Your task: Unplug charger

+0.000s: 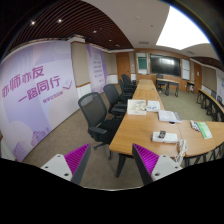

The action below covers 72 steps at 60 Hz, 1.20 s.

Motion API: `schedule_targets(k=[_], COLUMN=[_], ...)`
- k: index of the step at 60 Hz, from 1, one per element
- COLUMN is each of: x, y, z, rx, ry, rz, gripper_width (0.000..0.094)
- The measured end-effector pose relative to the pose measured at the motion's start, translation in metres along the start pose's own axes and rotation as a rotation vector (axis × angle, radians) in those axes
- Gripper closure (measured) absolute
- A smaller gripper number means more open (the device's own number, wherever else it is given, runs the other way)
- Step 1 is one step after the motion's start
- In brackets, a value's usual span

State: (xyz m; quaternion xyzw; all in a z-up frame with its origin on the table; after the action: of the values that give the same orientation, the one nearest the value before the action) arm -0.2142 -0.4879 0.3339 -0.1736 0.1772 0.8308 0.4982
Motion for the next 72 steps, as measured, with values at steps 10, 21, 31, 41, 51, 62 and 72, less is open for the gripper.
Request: schedule_targets(k=[10, 21, 31, 41, 51, 62, 72], x=[0.005, 0.035, 0.102, 0.195, 0.284, 0.344, 0.363], y=[-0.021, -0.084, -0.183, -0.288, -0.365, -0.415, -0.435], z=[-0.026, -0.081, -0.112, -0.108, -0.099, -0.094, -0.091], rx=[0.023, 0.052, 0.051, 0.039, 0.073, 0.083, 0.099], ry=[0.033, 0.105, 0.138, 0.106, 0.068, 0.066, 0.049], rz=[-0.033, -0.097, -0.224, -0.341, -0.418, -0.465, -0.481], gripper_width=[0.0077, 0.0075, 0.0082, 0.0079, 0.0078, 0.0197, 0.0542])
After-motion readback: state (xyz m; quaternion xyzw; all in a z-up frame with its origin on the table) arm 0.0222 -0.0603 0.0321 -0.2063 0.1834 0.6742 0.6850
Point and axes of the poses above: the point between the fingertips, and its own axes, seen from behind it with the camera up: y to the left, z up, x forward, the way the camera looks, the point moved 1 cm from there along -x, backward, against the way the camera looks, and after that the axes turned 5 degrees about z, right-handed, at the moved point
